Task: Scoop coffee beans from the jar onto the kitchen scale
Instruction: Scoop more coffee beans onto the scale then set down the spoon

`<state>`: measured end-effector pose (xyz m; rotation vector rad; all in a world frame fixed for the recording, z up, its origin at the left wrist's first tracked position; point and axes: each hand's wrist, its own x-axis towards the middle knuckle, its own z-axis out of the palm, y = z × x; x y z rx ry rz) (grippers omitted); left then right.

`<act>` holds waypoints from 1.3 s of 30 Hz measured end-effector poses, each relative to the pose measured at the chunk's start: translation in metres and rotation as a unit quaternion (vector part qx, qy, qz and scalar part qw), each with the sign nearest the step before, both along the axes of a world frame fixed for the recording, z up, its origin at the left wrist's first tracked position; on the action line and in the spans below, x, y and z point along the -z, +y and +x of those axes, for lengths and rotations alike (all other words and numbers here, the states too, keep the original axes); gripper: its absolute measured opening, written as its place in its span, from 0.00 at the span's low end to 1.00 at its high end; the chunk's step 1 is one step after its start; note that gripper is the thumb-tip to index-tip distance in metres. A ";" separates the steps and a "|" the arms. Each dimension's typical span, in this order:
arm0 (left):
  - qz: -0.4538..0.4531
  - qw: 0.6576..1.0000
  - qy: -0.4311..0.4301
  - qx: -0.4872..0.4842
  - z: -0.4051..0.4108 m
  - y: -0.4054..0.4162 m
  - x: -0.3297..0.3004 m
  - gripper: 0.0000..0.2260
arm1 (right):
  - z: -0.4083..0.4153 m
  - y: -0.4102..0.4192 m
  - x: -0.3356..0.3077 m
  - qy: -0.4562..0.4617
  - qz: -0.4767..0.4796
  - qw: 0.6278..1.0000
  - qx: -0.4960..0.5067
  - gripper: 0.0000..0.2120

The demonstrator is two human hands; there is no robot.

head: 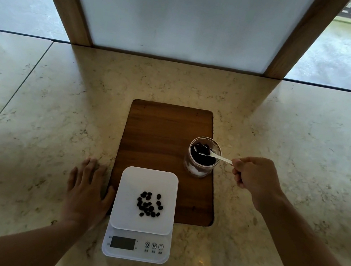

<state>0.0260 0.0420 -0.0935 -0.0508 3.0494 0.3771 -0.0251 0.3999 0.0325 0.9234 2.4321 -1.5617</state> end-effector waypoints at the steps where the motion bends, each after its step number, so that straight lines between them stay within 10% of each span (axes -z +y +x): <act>1: 0.001 1.000 0.001 0.000 0.000 0.000 0.000 0.34 | 0.002 0.001 -0.002 0.002 -0.003 1.000 0.000 0.11; 39: -0.010 1.000 0.011 -0.005 0.000 -0.004 0.011 0.30 | 0.061 -0.070 0.049 0.000 -0.042 0.979 -0.200 0.08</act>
